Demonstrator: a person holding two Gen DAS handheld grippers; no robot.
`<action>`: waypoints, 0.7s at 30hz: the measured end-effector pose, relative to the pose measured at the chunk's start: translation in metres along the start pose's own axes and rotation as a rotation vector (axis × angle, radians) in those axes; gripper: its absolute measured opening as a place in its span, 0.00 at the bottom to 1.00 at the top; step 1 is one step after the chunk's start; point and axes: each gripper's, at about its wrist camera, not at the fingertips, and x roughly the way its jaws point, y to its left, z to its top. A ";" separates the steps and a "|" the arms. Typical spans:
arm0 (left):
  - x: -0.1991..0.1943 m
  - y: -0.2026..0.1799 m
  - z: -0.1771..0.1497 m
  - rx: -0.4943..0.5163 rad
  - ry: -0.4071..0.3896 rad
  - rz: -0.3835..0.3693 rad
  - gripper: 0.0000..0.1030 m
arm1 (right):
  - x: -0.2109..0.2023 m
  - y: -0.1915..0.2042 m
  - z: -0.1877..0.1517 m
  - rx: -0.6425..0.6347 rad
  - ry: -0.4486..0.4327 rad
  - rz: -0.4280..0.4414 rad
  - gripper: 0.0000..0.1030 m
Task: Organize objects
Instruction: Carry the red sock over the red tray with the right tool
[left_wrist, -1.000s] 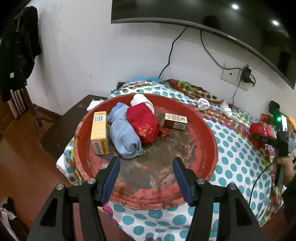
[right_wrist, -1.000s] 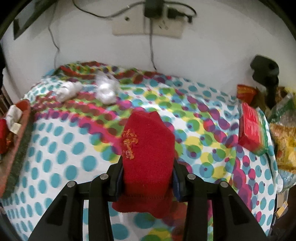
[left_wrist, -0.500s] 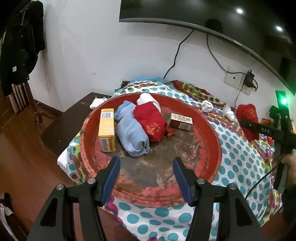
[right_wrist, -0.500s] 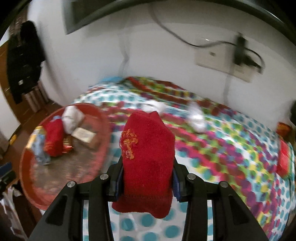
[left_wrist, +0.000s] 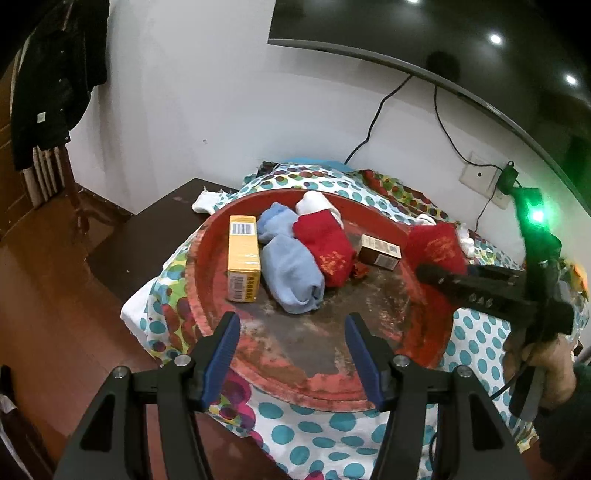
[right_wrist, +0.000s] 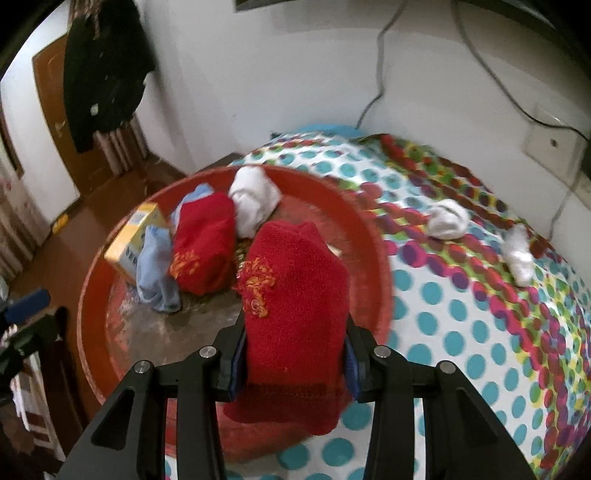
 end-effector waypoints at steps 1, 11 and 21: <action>0.001 0.002 0.000 -0.002 0.003 0.004 0.59 | 0.006 0.005 0.000 -0.015 0.015 -0.001 0.38; 0.004 0.020 0.000 0.003 -0.006 0.074 0.59 | 0.057 0.017 0.017 -0.016 0.128 -0.041 0.38; 0.014 0.034 0.001 -0.028 0.014 0.081 0.59 | 0.077 0.019 0.038 -0.023 0.118 -0.069 0.50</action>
